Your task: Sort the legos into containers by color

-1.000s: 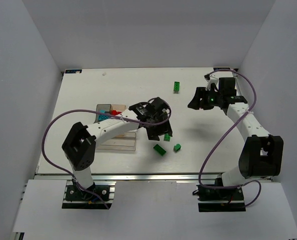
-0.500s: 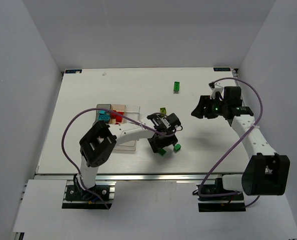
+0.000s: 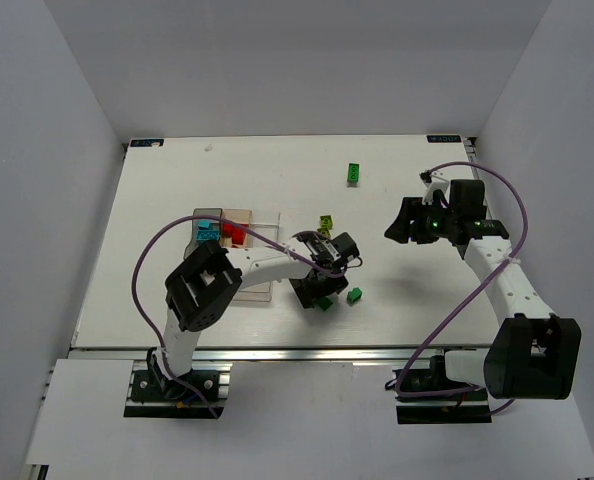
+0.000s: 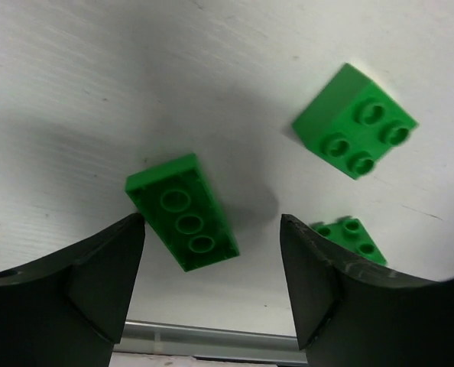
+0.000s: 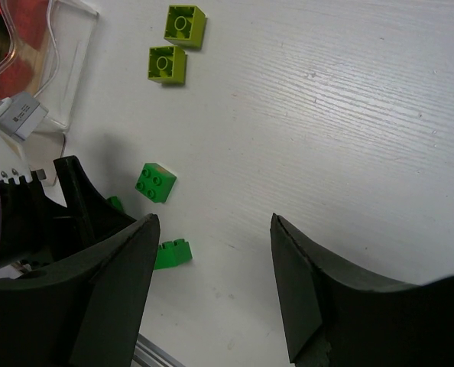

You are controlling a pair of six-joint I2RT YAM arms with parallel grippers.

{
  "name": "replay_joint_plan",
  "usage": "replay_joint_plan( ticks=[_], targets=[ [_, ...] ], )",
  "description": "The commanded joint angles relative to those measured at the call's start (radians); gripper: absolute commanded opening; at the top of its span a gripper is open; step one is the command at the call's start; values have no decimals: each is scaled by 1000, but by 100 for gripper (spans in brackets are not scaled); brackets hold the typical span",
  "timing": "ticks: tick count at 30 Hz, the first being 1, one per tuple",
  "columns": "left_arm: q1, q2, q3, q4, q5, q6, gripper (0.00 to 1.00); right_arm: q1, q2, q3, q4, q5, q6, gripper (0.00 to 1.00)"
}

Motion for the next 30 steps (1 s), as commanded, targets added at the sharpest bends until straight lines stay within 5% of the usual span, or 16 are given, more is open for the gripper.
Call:
replay_joint_plan(
  ticks=[1,6,14,23,26,30],
  targets=[
    [3,8,13,2,-51,-16,80,-9,-12,22,-2,-8,-11,66],
    [22,34,18,-21,-64,-13,72,-11,-9,22,-2,-11,0,66],
    [22,41,72,-39,-95,47,34,-14,-12,20,-10,-14,-6,66],
    [3,-69,233,-114,-250,339,7,-12,-26,23,-28,-63,-34,64],
    [26,-180,219,-96,-285,413,5,-8,-33,22,-53,-131,-86,55],
    [107,-266,201,-128,-364,476,0,-2,-36,0,-80,-236,-151,21]
  ],
)
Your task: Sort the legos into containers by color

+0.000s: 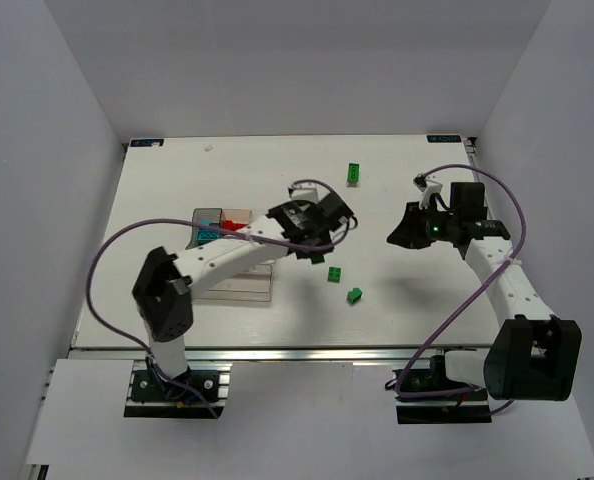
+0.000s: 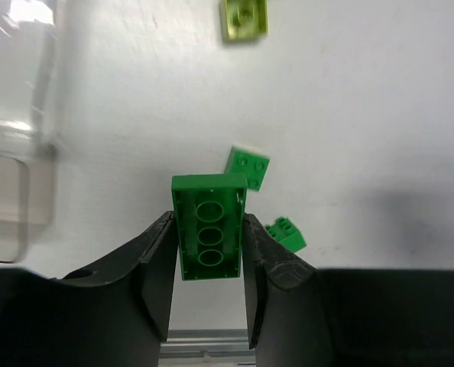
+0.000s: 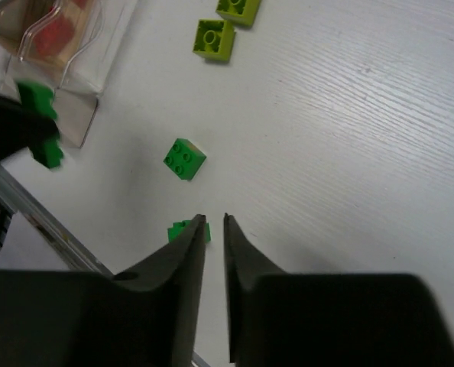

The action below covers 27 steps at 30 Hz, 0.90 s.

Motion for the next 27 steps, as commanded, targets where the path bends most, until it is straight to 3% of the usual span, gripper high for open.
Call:
replay_joint_plan(
  ticks=[1,4,7,10,11,17,18,23,27],
  targets=[
    [91,-124,13,-55,-117,100,0,11,-33,-3,-47,-123,-78,17],
    [166,-138,-16,-58,-124,171,0,28,-46,-21,-66,-169,-151,10],
    [226,-121,-37,-64,-135,232,0,50,-55,-37,-96,-235,-261,17],
    [272,-84,-37,-78,-151,266,2,74,-72,-52,-121,-269,-348,34],
    [281,-77,-39,-75,-152,280,2,91,-75,-57,-135,-278,-399,45],
    [348,-23,-51,-47,-140,323,11,165,-78,-109,-178,-253,-562,70],
    [349,-15,-48,-49,-137,326,14,189,-75,-113,-178,-242,-598,71],
    [370,12,-33,-50,-109,338,48,248,-38,-126,-183,-211,-712,76],
    [370,3,-37,-43,-91,344,61,280,-7,-135,-186,-193,-818,81]
  ],
)
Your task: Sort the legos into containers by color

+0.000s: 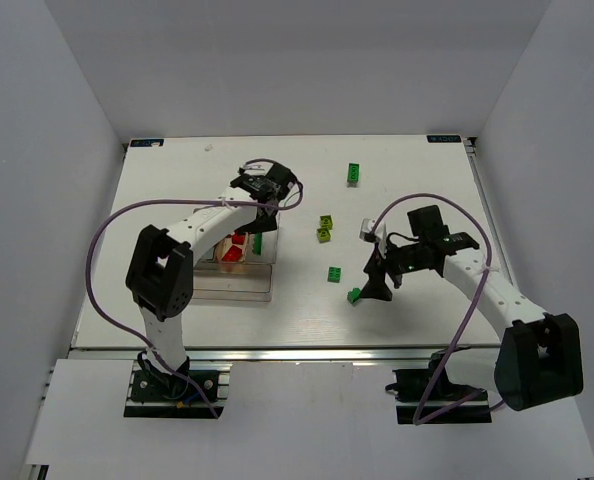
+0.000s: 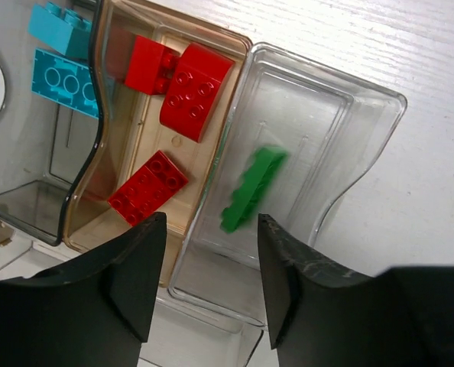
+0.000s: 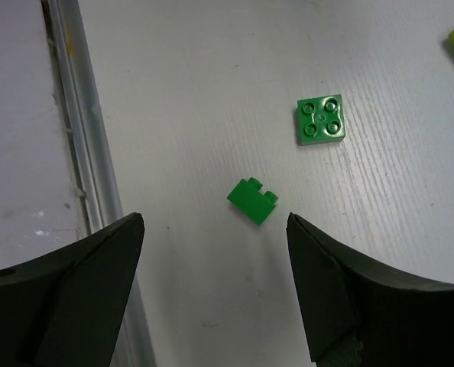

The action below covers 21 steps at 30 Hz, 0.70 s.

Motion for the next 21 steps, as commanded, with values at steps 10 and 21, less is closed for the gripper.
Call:
replay_joint_plan(
  ticks=[10,21],
  targets=[
    [-11,-156,-17,9,70,14,76,98,112,-47,-38,122,-699,86],
    [-21,-753,-493,282,320,-61,93,167,307,44,11,204,-813,80]
  ],
)
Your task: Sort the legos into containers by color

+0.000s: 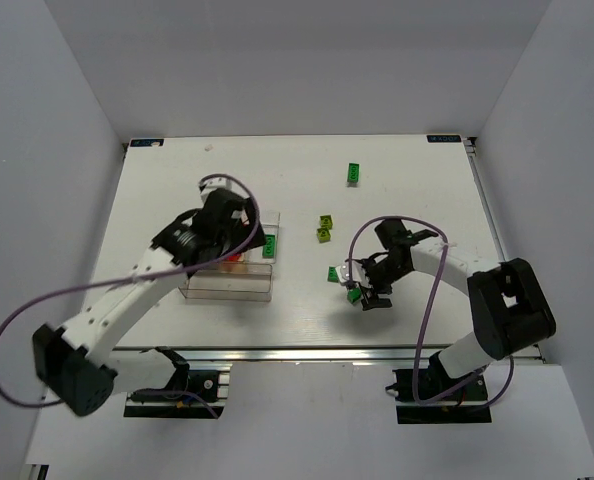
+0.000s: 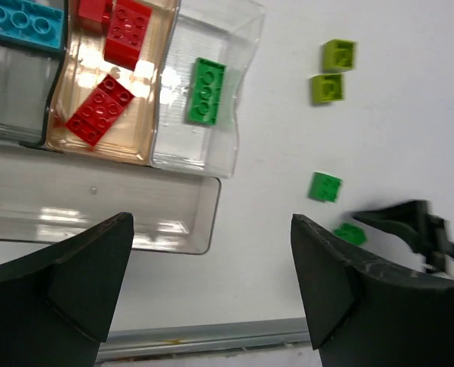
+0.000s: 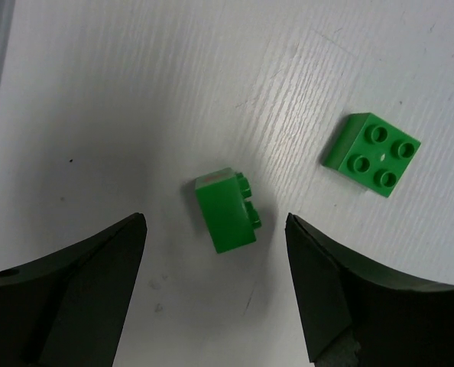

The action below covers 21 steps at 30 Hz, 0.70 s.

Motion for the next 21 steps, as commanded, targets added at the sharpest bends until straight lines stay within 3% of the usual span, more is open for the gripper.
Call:
replay_joint_plan(
  ticks=[1,4,7,8,13,14,16,17,20,21],
  targets=[
    [0,-158,-145,87,81,-78,93,35,36,60,21,22,-64,78],
    [0,-301,-207,90,93,-113,91,53,68,83,6,28,-72,68],
    [0,-390,-250,72,99,-132,90,65,59,90,-4,30,-77,44],
    [0,-407,-257,64,97,-136,90,70,56,90,-26,34,-95,29],
    [0,-495,-303,60,123,-152,88,70,-1,105,-175,16,-193,2],
    [0,-507,-313,67,133,-150,88,75,-19,120,-203,-8,-157,0],
    [0,-539,-333,89,151,-143,88,84,-35,199,-185,-98,-34,0],
    [0,-554,-342,104,154,-141,87,102,-35,236,-103,-126,193,0],
    [0,-637,-379,133,151,-137,87,139,12,381,79,-154,586,0],
    [0,-657,-385,133,148,-135,87,165,26,411,201,-142,812,0]
  ],
)
